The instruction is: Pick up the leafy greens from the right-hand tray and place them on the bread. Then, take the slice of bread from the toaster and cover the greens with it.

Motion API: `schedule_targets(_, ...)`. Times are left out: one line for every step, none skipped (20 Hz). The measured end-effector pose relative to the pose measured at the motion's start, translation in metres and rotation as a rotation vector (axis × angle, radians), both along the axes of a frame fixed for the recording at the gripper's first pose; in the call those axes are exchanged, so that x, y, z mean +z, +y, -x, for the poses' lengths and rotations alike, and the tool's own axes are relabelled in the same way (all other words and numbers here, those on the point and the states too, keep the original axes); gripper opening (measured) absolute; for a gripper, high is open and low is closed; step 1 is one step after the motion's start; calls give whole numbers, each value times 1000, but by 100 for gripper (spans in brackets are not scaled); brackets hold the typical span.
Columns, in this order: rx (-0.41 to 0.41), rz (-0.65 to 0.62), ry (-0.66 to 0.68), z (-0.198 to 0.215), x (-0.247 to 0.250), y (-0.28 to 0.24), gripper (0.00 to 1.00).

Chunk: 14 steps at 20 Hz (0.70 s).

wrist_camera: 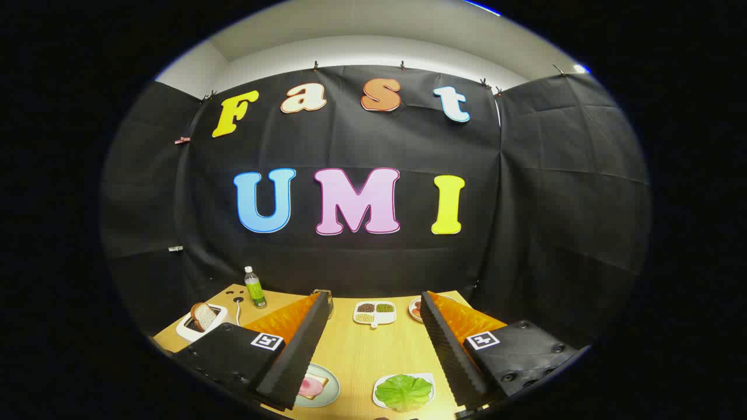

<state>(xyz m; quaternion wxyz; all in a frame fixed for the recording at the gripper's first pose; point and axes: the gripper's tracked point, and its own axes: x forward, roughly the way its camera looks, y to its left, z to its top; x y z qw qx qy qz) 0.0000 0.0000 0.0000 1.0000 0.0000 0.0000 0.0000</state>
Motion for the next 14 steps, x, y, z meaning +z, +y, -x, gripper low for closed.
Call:
schedule_targets(1,0,-1,1,0,-4,97)
schedule_targets(6,-1,-1,1,0,-6,97)
schedule_targets(10,-3,0,2,0,-8,97)
schedule_targets(15,-5,-1,3,0,-9,97)
schedule_targets(19,-6,0,3,-1,-11,97)
schedule_targets(24,-5,3,4,-2,-12,97)
schedule_targets(28,-4,4,5,-2,-13,97)
schedule_targets(31,-4,1,6,-1,-14,98)
schedule_targets(34,-5,1,7,-1,-14,97)
schedule_targets(37,-5,2,8,-2,-15,97)
schedule_targets(39,-5,3,8,-2,-16,97)
schedule_targets(42,-7,6,9,-3,-16,97)
schedule_targets(44,-9,7,11,-3,-17,97)
schedule_targets(47,-9,9,11,-4,-18,97)
